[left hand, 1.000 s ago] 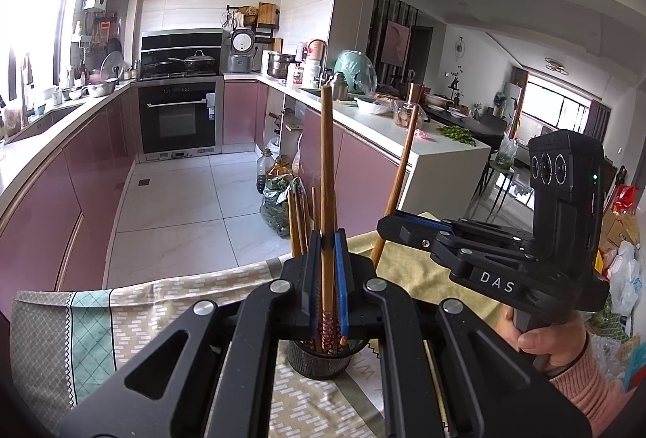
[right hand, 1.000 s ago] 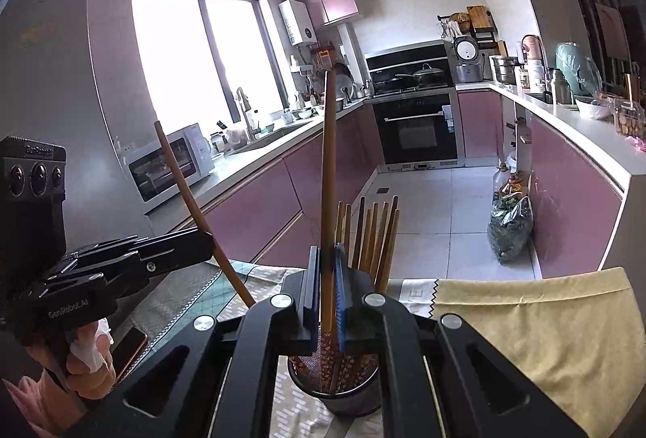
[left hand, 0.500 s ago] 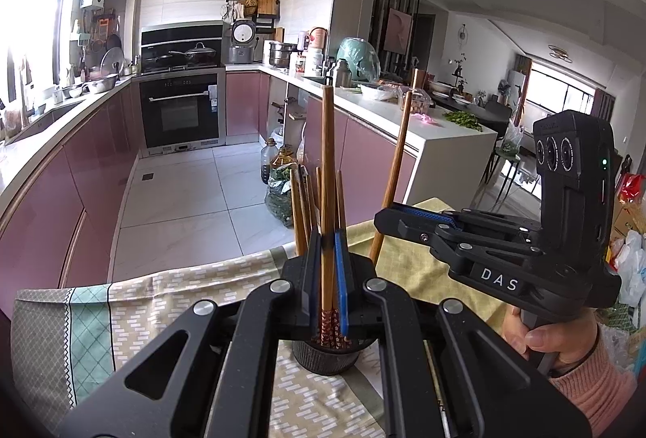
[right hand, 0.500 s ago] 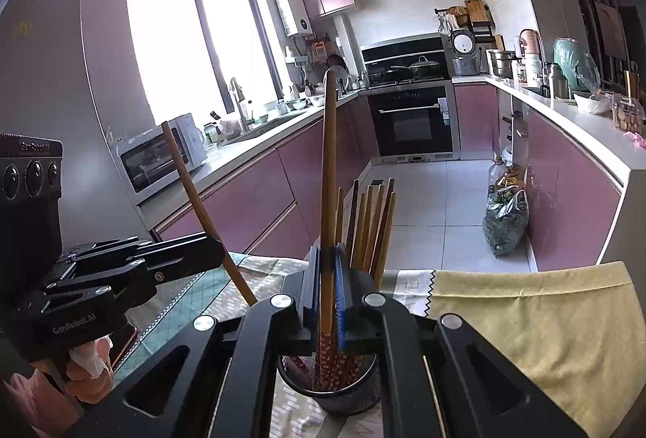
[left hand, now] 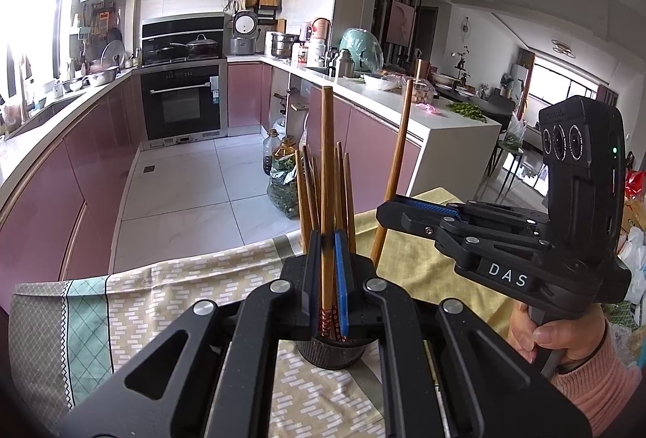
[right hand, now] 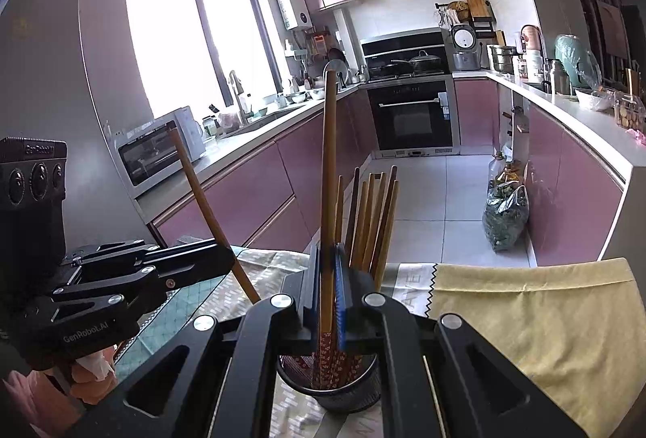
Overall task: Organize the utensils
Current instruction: 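Lower both held chopsticks into the black mesh cup beside the others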
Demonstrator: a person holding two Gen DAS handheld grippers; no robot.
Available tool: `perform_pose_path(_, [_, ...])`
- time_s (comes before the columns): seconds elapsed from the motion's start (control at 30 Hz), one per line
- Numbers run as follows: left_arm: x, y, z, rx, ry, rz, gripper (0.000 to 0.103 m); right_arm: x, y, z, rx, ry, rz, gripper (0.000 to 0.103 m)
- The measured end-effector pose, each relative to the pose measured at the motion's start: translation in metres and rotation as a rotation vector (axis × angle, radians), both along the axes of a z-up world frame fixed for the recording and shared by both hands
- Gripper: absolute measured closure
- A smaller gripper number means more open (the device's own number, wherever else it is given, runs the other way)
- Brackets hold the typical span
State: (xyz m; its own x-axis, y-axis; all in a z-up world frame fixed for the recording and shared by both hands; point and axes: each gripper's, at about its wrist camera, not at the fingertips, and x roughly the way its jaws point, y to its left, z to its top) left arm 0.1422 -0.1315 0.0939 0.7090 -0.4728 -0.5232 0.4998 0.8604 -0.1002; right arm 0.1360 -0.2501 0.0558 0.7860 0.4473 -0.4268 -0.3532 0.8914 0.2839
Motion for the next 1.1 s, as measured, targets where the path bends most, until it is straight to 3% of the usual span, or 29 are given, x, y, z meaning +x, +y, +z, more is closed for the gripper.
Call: perform_pose_path(1.1, [0.037, 0.004, -0.040, 0.024, 0.111, -0.020, 0.096, 0.016, 0.008, -0.024, -0.035, 0.072, 0.004, 0.097])
